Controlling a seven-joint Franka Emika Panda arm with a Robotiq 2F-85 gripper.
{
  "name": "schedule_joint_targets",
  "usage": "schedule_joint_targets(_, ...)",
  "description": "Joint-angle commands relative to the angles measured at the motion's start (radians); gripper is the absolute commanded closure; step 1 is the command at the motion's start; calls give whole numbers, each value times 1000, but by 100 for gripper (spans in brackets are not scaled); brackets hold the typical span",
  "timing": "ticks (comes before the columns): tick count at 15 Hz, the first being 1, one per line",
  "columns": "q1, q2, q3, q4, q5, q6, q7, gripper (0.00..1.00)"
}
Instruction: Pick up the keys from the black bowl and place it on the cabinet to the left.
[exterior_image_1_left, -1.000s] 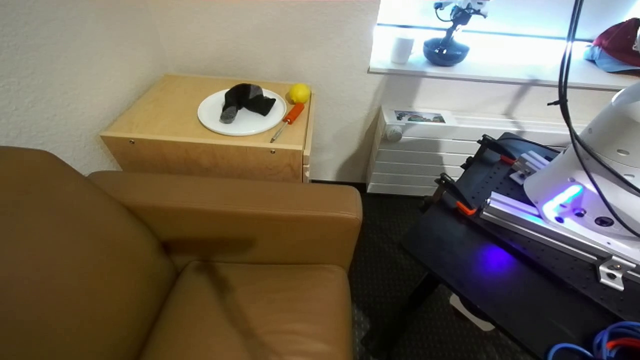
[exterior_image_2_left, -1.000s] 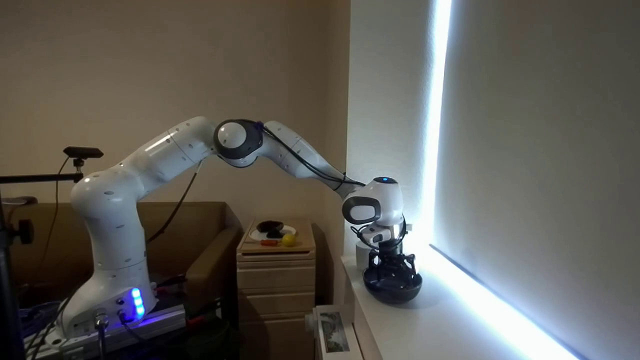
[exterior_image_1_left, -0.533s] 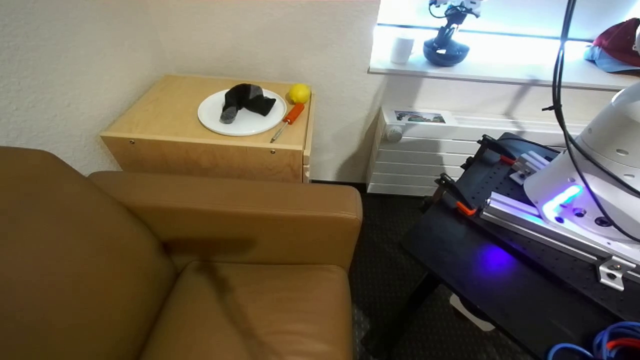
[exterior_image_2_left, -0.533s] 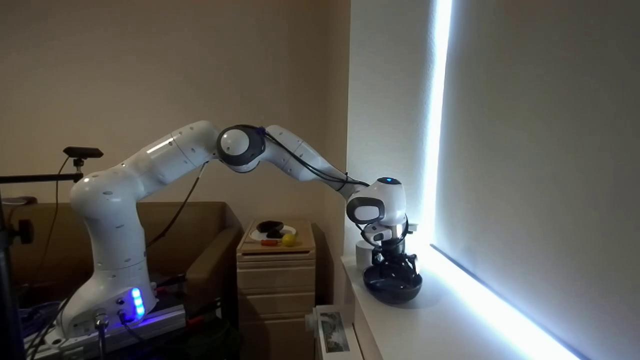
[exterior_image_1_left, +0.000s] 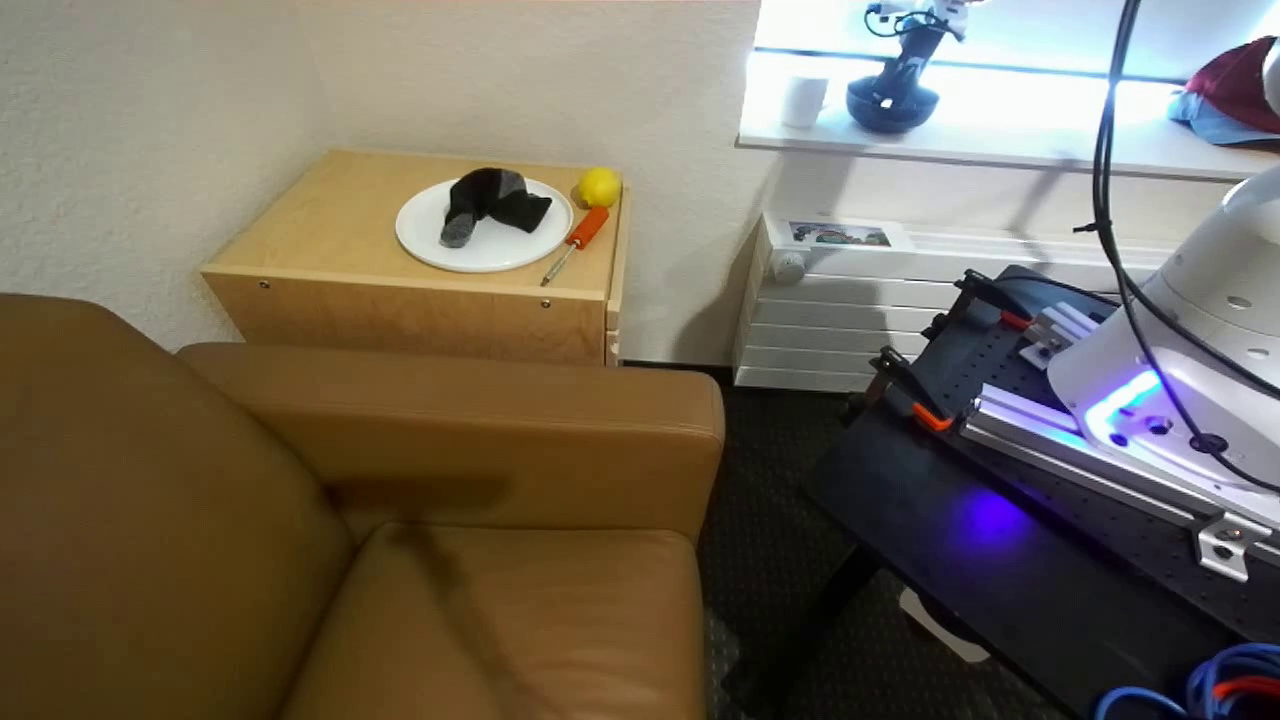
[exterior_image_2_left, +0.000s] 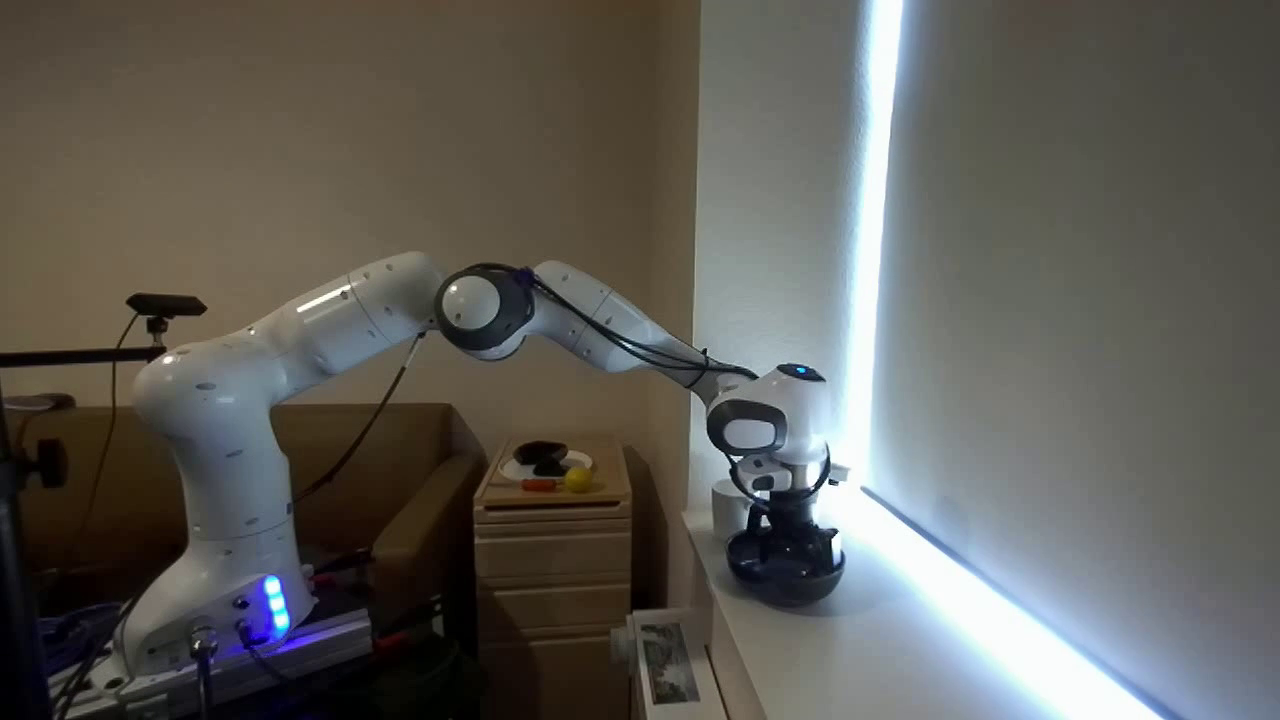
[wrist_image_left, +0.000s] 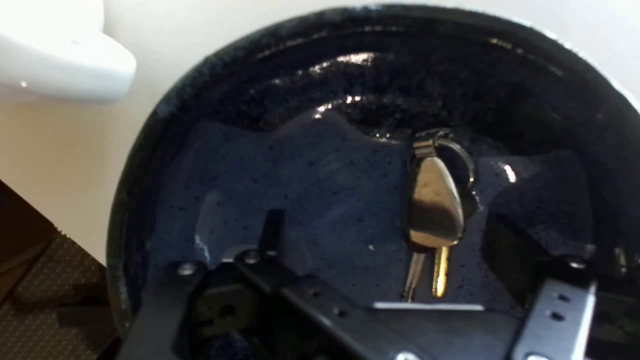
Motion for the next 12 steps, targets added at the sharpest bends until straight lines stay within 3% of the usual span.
schedule_joint_targets(1, -3, 4, 1, 4, 0, -3, 0, 0)
schedule_joint_targets(7, -14, 10, 25, 15, 19, 6, -31, 0)
schedule_joint_targets(8, -13, 10, 27, 14, 20, 0, -29, 18)
schedule_joint_targets(12, -16, 13, 42, 15, 19, 6, -45, 48)
